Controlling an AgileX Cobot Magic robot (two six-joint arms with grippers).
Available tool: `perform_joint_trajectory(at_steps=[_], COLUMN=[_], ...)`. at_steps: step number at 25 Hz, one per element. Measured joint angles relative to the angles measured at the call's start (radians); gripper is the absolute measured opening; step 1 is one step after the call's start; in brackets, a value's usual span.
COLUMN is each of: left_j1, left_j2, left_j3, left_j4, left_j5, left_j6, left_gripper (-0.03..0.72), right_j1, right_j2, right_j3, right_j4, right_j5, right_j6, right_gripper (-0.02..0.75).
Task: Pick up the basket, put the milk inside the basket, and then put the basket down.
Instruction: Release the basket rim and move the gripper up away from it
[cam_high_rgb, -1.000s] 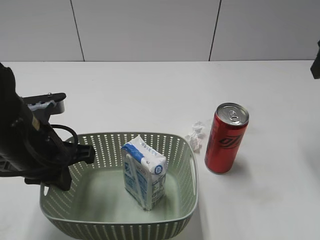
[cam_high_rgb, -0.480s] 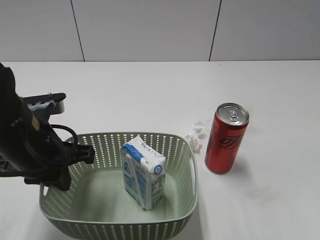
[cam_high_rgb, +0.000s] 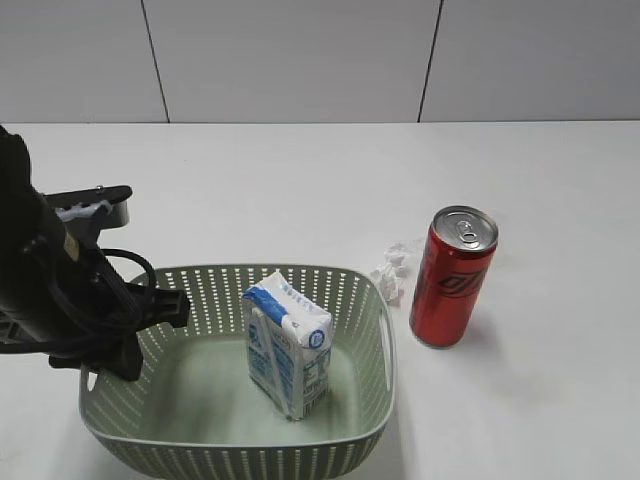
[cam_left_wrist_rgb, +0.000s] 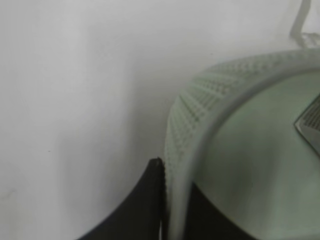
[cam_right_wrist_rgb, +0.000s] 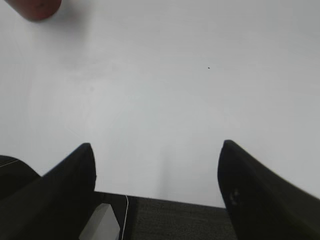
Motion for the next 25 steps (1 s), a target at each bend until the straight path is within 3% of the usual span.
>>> perform_joint_trajectory(at_steps=[20,25], left_j1=[0.000,0.045], left_j2=[0.000,0.000], left_j3=[-0.005,-0.060], left_j4=[0.000,0.000], left_j5=[0.007,0.043], left_j6=[0.000,0.013], left_gripper=[0.004,0.004], right_j1=[0.000,0.000], right_j2=[-0.586,-0.646], right_j3=[0.057,0.058], right_j4=[0.015,0.015], right_j5=[0.043,0.042], right_j6=[0.000,0.000], right_gripper=[0.592,0.592])
